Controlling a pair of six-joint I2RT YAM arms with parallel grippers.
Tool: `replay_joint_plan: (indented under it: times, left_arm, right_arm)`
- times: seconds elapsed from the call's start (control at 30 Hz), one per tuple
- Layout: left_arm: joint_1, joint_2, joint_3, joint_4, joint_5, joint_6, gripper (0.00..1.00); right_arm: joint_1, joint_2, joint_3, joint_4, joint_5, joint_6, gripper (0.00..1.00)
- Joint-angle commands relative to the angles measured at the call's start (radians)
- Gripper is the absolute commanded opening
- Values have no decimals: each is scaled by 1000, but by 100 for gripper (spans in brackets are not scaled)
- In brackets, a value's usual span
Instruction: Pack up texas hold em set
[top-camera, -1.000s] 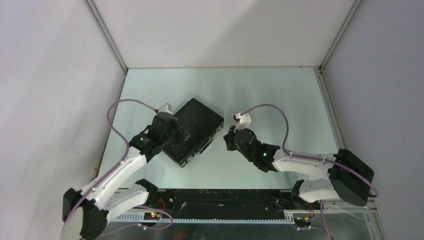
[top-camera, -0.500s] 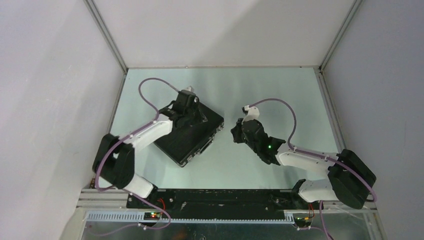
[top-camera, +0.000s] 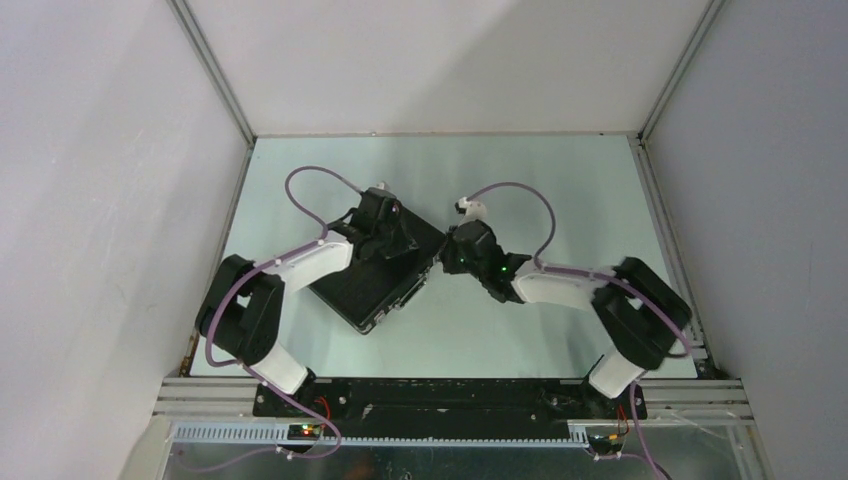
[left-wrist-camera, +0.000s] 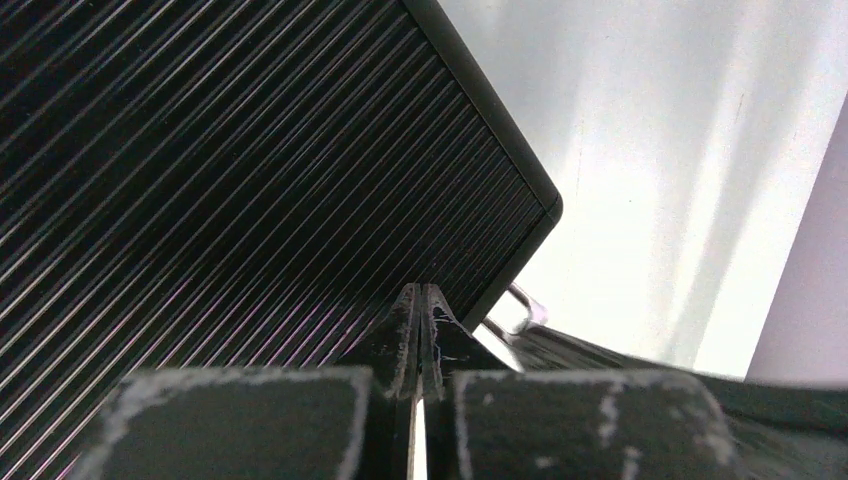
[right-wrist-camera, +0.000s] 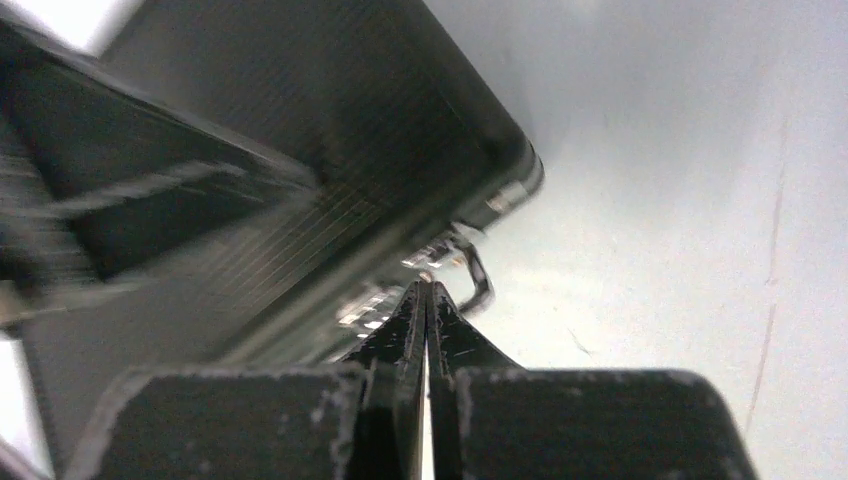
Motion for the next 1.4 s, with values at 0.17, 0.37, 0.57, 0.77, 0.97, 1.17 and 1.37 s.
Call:
replay_joint_plan:
  times: [0.17, 0.37, 0.57, 0.77, 0.97, 1.17, 1.37]
  left_arm:
    - [-4, -13, -54, -29, -42, 7, 0]
    - [-4, -32, -43, -40, -42, 15, 0]
    - [-4, -165, -20, -117, -83, 141, 0]
    - [-4, -434, -71, -245, -347, 238, 0]
    - [-4, -791, -258, -138, -529, 313, 28]
    - [-5, -1099, -514, 158, -559, 517, 100]
    - [-4, -1147, -629, 357, -832, 649, 98]
  right_arm:
    - [14, 160, -50, 9, -10, 175, 0]
    - [25, 71, -51, -12, 25, 126, 0]
    - [57, -131, -125, -15, 95, 22, 0]
    - [38, -473, -252, -88, 205, -86, 0]
    - [-15, -767, -319, -238, 396, -175, 10]
    - [-78, -981, -439, -153, 551, -370, 96]
    - [-209, -1098, -580, 10, 497, -508, 100]
